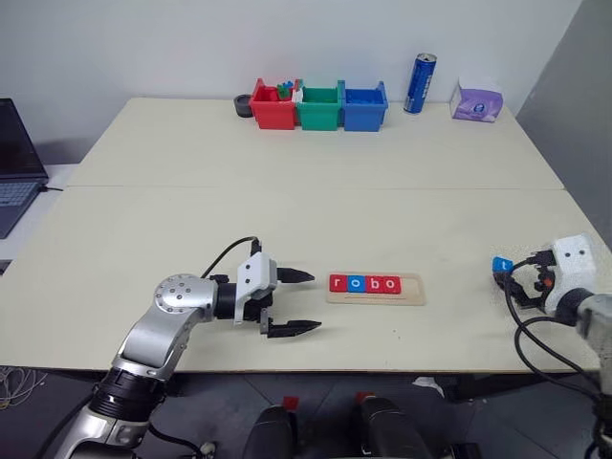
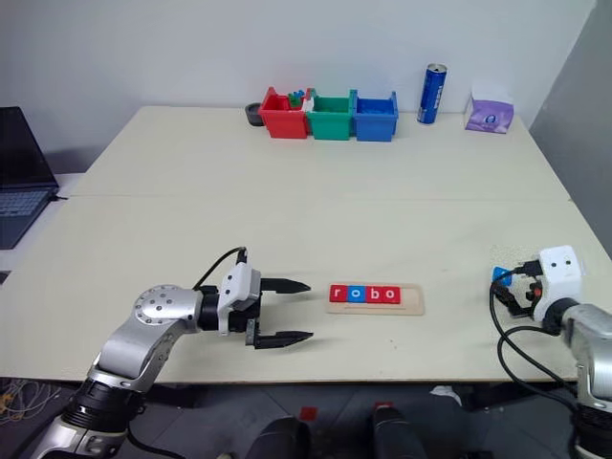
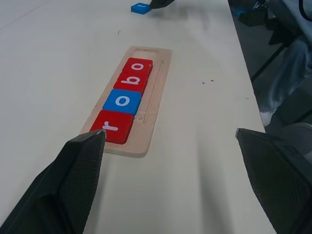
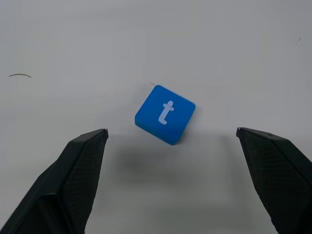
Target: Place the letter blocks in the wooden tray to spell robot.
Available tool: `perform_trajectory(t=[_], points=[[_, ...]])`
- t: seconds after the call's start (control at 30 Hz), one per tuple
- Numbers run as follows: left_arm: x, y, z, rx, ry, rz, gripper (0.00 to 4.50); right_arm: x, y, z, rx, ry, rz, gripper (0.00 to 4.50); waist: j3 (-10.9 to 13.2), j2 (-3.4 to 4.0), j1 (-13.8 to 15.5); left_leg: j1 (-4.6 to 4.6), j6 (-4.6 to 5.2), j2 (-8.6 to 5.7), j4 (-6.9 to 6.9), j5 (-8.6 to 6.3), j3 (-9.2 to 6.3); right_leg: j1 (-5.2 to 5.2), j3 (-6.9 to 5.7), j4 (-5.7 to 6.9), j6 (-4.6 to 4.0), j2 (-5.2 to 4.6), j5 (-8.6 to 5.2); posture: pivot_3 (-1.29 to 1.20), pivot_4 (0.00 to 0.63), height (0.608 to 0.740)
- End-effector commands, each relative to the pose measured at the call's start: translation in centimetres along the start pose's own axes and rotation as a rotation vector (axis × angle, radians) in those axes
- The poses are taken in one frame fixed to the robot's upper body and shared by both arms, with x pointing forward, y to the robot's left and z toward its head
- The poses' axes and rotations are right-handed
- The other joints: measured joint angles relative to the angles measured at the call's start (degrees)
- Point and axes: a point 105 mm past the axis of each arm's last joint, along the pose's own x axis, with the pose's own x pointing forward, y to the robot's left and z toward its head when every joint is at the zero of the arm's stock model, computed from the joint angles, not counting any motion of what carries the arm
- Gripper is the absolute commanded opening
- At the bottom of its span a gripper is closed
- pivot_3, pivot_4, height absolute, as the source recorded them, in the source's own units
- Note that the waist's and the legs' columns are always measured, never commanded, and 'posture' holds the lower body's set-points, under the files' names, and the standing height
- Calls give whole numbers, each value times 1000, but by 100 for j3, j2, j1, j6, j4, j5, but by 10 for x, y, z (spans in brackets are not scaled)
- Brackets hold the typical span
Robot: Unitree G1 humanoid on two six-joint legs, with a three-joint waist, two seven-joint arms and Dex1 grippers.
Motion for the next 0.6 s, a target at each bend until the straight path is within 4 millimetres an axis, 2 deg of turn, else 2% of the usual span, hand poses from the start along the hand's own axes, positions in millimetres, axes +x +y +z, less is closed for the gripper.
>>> perform_trajectory(t=[0.03, 0.33, 0.5, 0.6], points=[[2, -2, 11, 34, -25, -15, 4500, -1, -8, 14, 51, -83, -95, 4482, 0, 1, 0, 0, 0, 0, 0, 0, 2, -1, 0, 0, 0, 0, 0, 0, 150, 740], [3, 0, 13, 39, -23, -19, 4500, 21, 7, -1, 206, -110, -185, 4482, -2, 3, -4, 2, 0, 0, 0, 0, 5, -1, 0, 0, 0, -1, 0, 0, 150, 740], [3, 0, 12, 41, -21, -18, 4500, 31, 10, -8, 210, -89, -221, 4482, -2, 2, -7, 2, 0, 0, 0, 0, 6, -1, 0, 0, 0, 0, 0, 0, 150, 740], [2, 1, 12, 42, -20, -13, 4500, 31, 9, -14, 204, -63, -245, 3867, -3, 2, -6, 2, 0, 0, 0, 0, 5, 0, 1, 0, 0, 0, 0, 0, 150, 740]])
